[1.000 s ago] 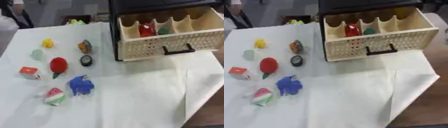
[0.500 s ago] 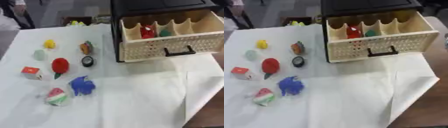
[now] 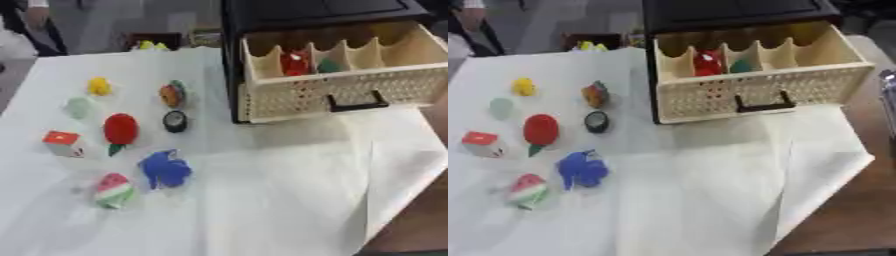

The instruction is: Pick up objects from table and place into drawer.

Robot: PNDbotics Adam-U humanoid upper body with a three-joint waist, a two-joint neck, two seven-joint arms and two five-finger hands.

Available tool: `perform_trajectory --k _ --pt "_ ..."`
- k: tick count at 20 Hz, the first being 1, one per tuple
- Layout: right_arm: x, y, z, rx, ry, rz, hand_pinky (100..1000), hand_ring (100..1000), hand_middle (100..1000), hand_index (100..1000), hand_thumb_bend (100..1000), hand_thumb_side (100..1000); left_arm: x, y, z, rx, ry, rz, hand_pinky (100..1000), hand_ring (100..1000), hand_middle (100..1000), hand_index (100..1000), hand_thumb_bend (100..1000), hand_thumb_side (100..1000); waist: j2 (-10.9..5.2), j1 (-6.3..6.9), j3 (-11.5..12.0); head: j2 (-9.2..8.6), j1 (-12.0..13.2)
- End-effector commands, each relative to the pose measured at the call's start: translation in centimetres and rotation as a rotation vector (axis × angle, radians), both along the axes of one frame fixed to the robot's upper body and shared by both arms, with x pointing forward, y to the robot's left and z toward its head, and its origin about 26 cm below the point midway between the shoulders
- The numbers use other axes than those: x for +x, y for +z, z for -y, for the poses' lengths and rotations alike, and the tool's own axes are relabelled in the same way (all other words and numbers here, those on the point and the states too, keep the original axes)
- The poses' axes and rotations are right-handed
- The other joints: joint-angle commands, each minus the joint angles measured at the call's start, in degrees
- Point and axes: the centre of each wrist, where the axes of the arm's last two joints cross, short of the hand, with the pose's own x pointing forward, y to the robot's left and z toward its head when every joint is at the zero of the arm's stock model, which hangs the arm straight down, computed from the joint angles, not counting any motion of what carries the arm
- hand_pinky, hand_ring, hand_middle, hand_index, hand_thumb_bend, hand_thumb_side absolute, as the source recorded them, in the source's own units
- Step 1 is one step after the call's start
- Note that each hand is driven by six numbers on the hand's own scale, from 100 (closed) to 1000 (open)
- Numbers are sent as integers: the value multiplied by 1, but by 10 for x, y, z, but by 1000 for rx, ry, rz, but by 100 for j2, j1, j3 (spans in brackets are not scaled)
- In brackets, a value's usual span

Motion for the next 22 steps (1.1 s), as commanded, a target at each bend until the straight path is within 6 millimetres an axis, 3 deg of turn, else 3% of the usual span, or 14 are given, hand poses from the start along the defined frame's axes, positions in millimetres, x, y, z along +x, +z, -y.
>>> perform_trajectory --k 1,8,14,22 --pt "-4 8 2 2 -3 28 329 572 544 833 244 913 -3 16 -4 99 20 47 613 758 735 887 100 488 -103 -16 15 50 -17" --pt "-4 8 3 20 -11 28 321 568 544 831 240 902 3 21 -10 321 21 59 660 788 772 959 100 519 -109 -57 48 53 84" --pt "-4 7 5 19 -21 26 315 563 543 830 244 902 15 37 -23 558 13 107 685 798 787 983 100 507 -103 -76 60 17 136" --pt "-5 6 6 19 -26 21 310 556 539 829 245 897 35 54 -32 771 29 151 704 802 781 946 100 647 -107 -74 63 -74 201"
